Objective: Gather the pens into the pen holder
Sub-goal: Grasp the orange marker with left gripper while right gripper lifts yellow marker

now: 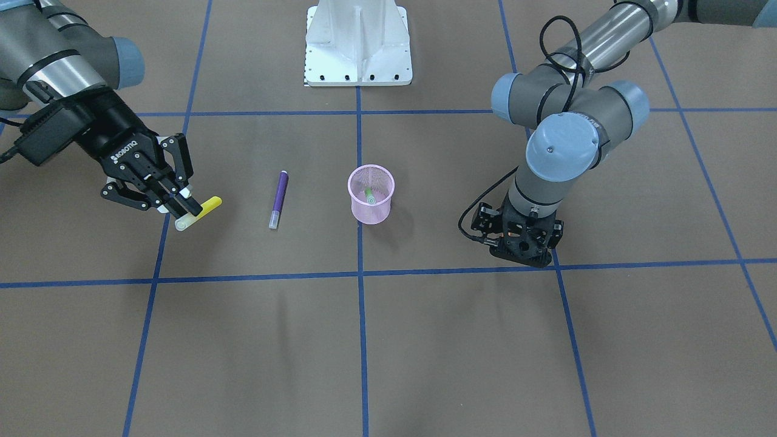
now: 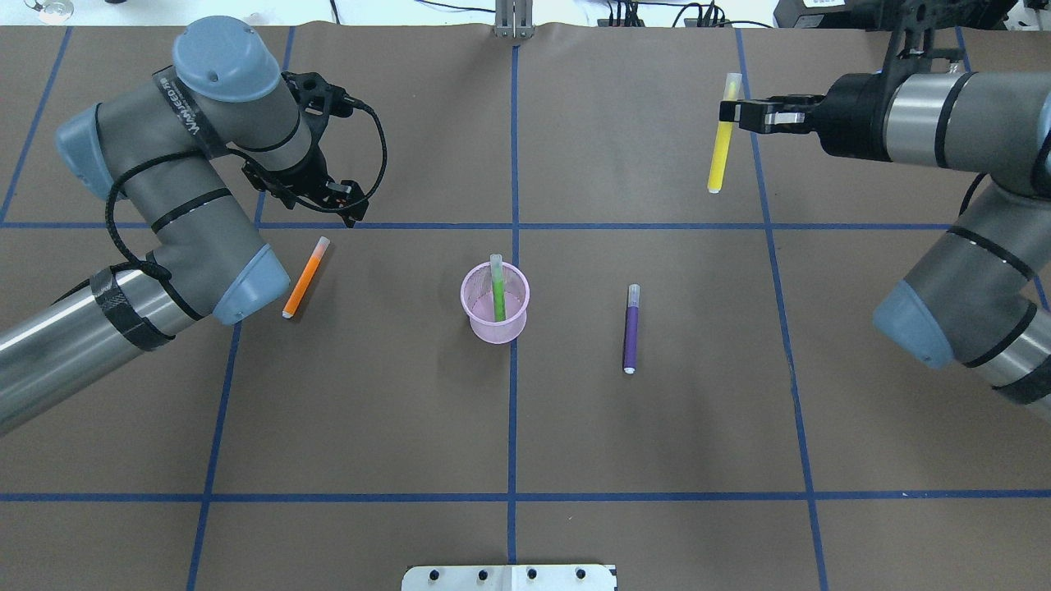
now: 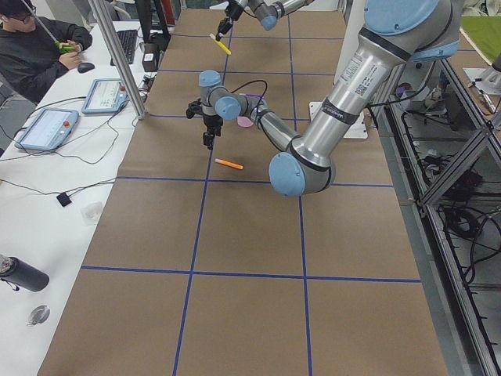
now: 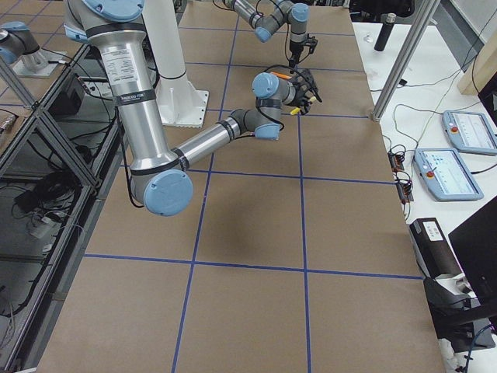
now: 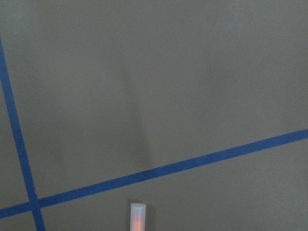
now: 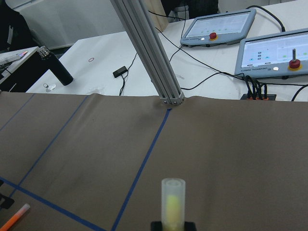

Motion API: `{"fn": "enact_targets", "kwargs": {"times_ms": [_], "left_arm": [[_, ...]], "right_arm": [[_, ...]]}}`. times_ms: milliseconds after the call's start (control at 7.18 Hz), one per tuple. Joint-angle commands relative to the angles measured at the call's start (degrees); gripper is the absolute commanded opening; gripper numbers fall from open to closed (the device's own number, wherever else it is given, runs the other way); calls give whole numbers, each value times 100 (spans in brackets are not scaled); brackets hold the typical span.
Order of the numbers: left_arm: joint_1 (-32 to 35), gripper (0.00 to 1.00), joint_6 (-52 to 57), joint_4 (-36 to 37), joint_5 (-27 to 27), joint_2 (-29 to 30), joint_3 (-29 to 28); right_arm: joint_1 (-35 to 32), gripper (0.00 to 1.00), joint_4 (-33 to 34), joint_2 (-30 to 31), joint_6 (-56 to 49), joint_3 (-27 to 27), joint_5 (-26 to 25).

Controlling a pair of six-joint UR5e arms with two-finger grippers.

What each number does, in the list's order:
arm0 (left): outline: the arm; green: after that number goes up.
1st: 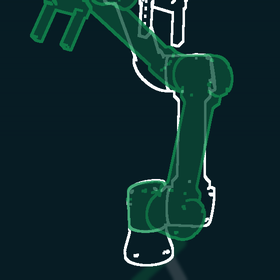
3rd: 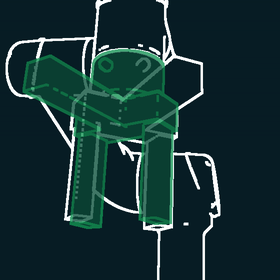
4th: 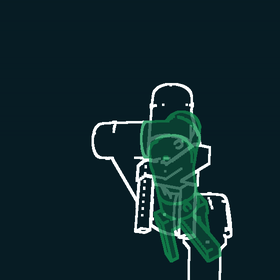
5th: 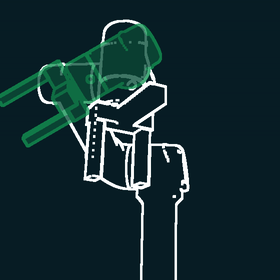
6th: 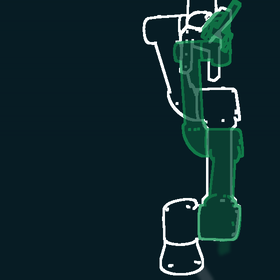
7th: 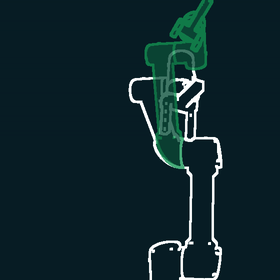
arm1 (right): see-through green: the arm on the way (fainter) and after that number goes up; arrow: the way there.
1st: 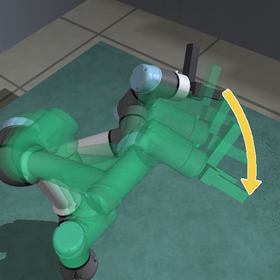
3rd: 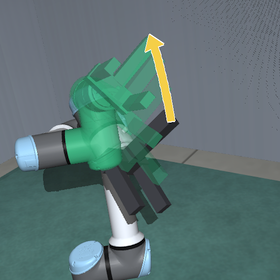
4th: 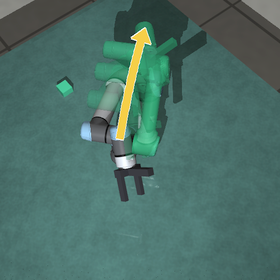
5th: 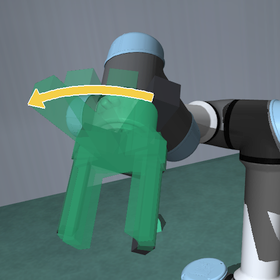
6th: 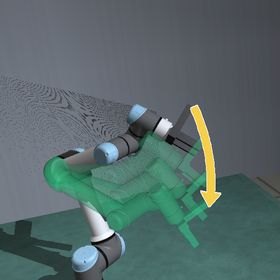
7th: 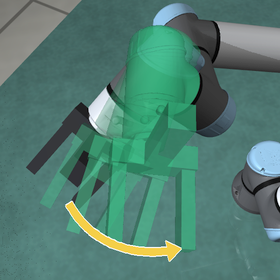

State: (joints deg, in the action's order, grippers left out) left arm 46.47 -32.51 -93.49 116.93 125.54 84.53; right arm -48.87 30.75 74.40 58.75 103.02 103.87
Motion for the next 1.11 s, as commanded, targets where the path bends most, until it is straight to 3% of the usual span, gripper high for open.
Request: {"fn": "enact_targets", "kwargs": {"times_ms": [0,279,696,975], "left_arm": [[-24,94,184,-360,5,-134,-234],[-59,90,122,-915,14,-301,-401],[-269,89,-184,-987,14,-319,-368],[-305,81,-283,-987,14,-319,-341]], "right_arm": [[220,0,-16,-179,40,43,-156],[299,0,-16,-250,-39,34,-191],[325,0,-16,-294,-48,43,-183],[334,0,-16,-312,-48,43,-183]]}}
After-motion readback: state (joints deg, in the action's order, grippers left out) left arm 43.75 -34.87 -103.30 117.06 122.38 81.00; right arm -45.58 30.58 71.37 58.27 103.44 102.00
